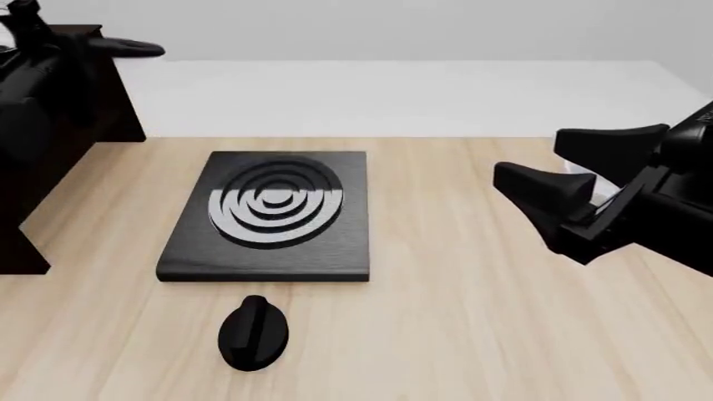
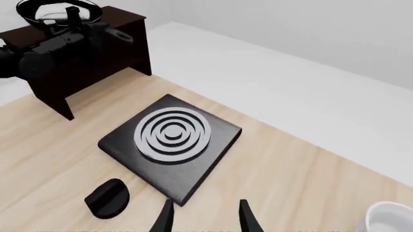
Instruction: Put the frying pan on the cabinet shelf.
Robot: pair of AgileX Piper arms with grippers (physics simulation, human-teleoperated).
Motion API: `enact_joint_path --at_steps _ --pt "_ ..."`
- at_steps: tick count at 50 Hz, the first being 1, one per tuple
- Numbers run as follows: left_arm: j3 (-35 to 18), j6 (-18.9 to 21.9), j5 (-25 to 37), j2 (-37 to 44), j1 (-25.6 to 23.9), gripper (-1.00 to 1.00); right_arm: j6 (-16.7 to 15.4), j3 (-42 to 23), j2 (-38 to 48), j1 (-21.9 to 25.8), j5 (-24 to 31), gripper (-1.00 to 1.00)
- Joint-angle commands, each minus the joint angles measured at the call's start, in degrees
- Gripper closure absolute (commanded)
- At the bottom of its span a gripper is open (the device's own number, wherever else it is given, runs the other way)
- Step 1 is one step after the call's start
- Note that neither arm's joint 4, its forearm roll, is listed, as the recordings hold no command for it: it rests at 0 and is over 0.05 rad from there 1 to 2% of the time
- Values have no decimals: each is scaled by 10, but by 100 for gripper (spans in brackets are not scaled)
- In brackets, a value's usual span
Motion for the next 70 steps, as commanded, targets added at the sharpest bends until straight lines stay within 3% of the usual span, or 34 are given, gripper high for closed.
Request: enact_joint_path --at_steps 1,9,17,37,42,44,46,54,55,70 --pt "-84 19 55 32 3 100 3 0 -6 -3 10 -100" --pt "-94 -6 57 56 6 100 7 2 -9 -3 14 -100" --pt "-55 -34 17 60 9 100 6 0 -4 -4 12 -100" --pt "23 -42 -14 17 14 100 7 1 9 -8 9 -100" --pt "47 -26 -15 24 15 100 8 0 15 -4 6 -100" --pt "44 7 -17 5 16 100 9 -1 15 -6 7 -100" --pt "65 -45 -46 17 19 100 7 -3 16 -6 7 -100" --pt "54 -34 -34 17 33 100 11 -5 20 -5 6 -100" --pt "53 -34 -34 18 34 -100 10 -4 20 -6 7 -100" --pt "45 -47 -58 25 36 -100 15 -2 17 -4 12 -100"
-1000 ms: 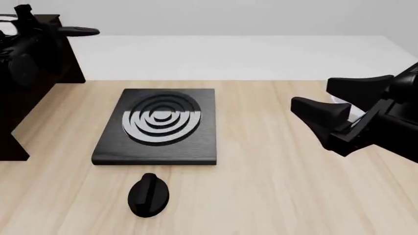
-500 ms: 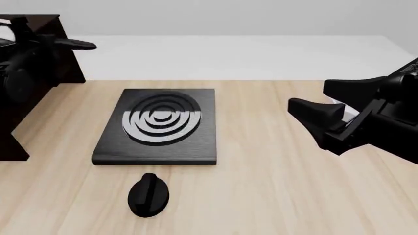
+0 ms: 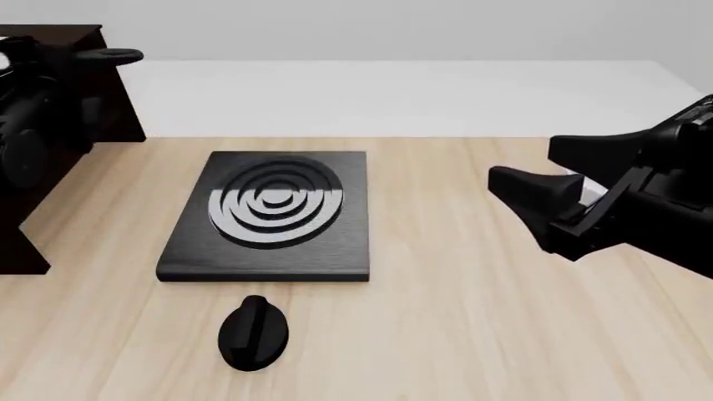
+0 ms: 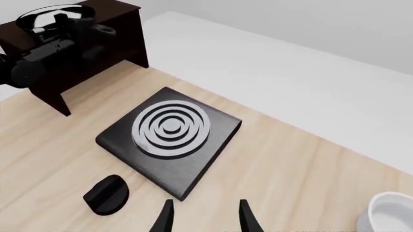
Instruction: Put the frying pan on the cabinet shelf.
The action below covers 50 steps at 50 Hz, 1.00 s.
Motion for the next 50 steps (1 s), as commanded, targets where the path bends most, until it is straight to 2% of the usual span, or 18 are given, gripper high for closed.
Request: enact_joint_path --at_steps 1,10,13,21,23,25,29,32,34,41,43,50 --pt "-2 -5 -14 3 4 -100 3 2 0 2 2 -100" --pt "3 0 -24 -7 -1 -100 7 8 -3 1 4 -100" --pt "13 -16 -39 -10 -14 -100 10 12 -5 2 3 -100" --pt "16 6 -7 -46 -16 -100 13 17 -6 -1 4 -100" --pt "28 -1 -6 -48 -23 -100 13 19 -7 0 3 -100" --pt "20 26 14 -58 -14 -100 13 20 -7 0 2 -100" --pt "39 22 6 -72 -20 -100 15 20 -8 0 3 -100" --pt "40 43 19 -94 -22 -100 15 22 -8 0 3 -100" --pt "53 37 16 -107 -28 -100 16 25 -8 -1 3 -100" --pt "73 59 37 -158 -38 -100 12 35 -12 1 -2 -100" --pt "88 48 27 -167 -45 -100 12 36 -14 0 -2 -100" --pt "119 48 34 -215 -57 -100 17 40 -17 -1 -3 -100"
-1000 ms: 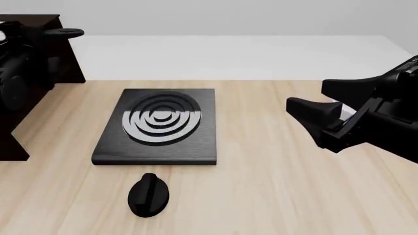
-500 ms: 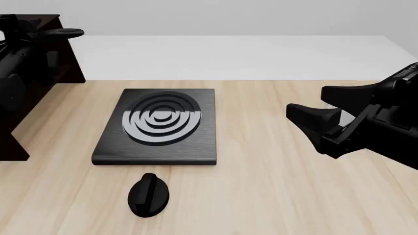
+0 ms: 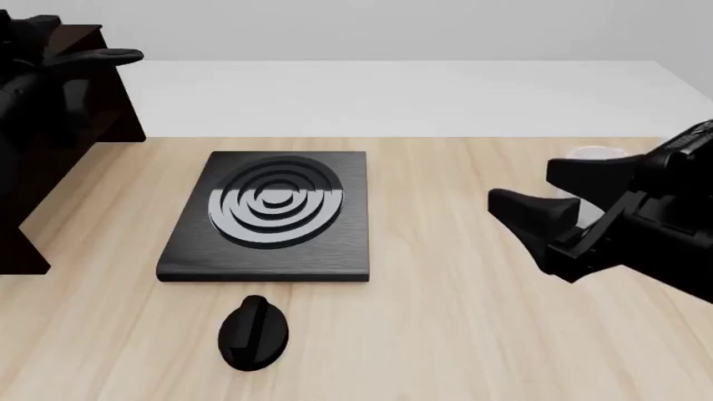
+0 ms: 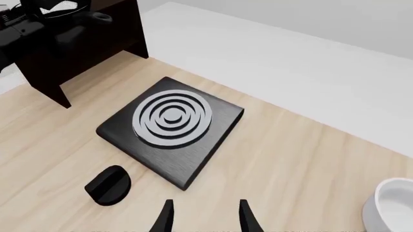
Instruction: Put the frying pan on the cabinet shelf.
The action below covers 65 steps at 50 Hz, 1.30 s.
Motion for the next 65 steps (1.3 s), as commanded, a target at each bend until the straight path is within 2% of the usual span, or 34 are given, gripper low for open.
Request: enact_joint_path --at_steps 1,4,11,22,28,30,39,42,47,50,52,55,56,58,61,63,65 --pt "47 7 12 -73 -19 -100 4 8 -6 -2 -2 -100" --pt "65 4 8 -96 -10 -100 3 12 -12 -5 -2 -100" --pt "106 11 19 -147 -23 -100 8 15 -18 -6 -3 -100" --pt "111 94 160 -300 -66 -100 4 14 -45 -22 7 -100" --pt "124 118 210 -351 -56 -100 5 16 -60 -32 16 -100" --pt "113 152 245 -375 -56 -100 7 18 -68 -37 16 -100" --pt "107 225 334 -445 -78 -100 6 18 -92 -53 29 -100" --pt "77 286 384 -469 -79 -100 5 18 -93 -56 30 -100" --pt "60 320 421 -488 -78 -100 5 26 -102 -57 29 -100" --pt "63 320 433 -499 -73 -100 8 28 -101 -55 25 -100" --pt "57 335 454 -513 -76 -100 5 28 -102 -57 21 -100" --pt "32 383 490 -525 -77 -100 1 30 -105 -60 20 -100" --pt "7 431 509 -526 -69 -100 2 31 -107 -61 20 -100" --pt "3 443 530 -536 -78 -100 1 33 -111 -64 20 -100" --pt "-24 512 564 -542 -72 -100 4 34 -116 -64 19 -100" --pt "-31 532 580 -548 -71 -100 6 37 -118 -63 17 -100" --pt "-30 519 596 -563 -77 -100 7 40 -122 -64 15 -100"
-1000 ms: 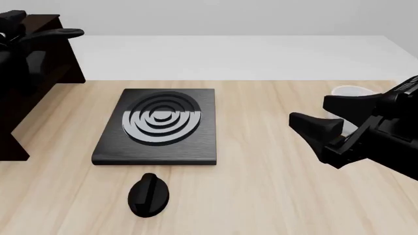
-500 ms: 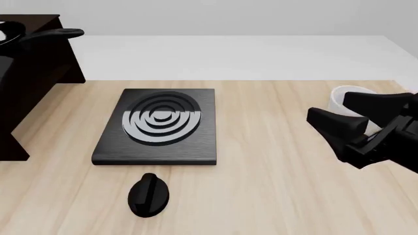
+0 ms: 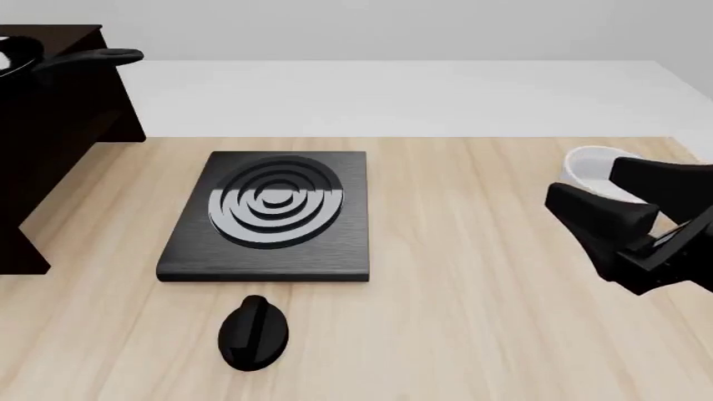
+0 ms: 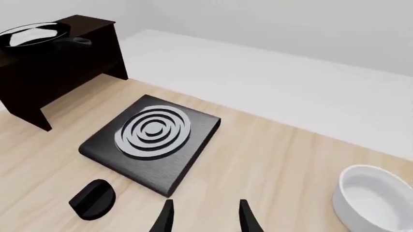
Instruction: Put the frying pan on the cabinet shelf.
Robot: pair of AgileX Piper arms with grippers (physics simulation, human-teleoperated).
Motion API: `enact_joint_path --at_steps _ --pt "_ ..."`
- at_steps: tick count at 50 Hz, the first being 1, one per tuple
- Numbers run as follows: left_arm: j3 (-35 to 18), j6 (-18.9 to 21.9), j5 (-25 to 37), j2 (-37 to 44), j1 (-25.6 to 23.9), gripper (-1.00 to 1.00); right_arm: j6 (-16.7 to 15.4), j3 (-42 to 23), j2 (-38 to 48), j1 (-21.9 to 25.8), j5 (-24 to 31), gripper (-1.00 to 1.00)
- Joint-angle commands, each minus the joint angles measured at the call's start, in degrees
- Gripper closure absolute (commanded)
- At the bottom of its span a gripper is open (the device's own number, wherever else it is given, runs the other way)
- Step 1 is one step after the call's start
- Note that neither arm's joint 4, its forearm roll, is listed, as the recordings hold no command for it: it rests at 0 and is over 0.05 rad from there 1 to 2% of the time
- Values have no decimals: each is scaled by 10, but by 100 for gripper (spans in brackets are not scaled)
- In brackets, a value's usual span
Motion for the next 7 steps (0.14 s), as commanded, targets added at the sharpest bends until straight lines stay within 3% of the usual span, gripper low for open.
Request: enact_joint_path --at_steps 1,7 --pt "-52 116 111 -53 -4 -100 5 10 -19 -7 -6 -100" --pt "-61 157 137 -69 -5 -100 17 18 -21 1 -18 -100"
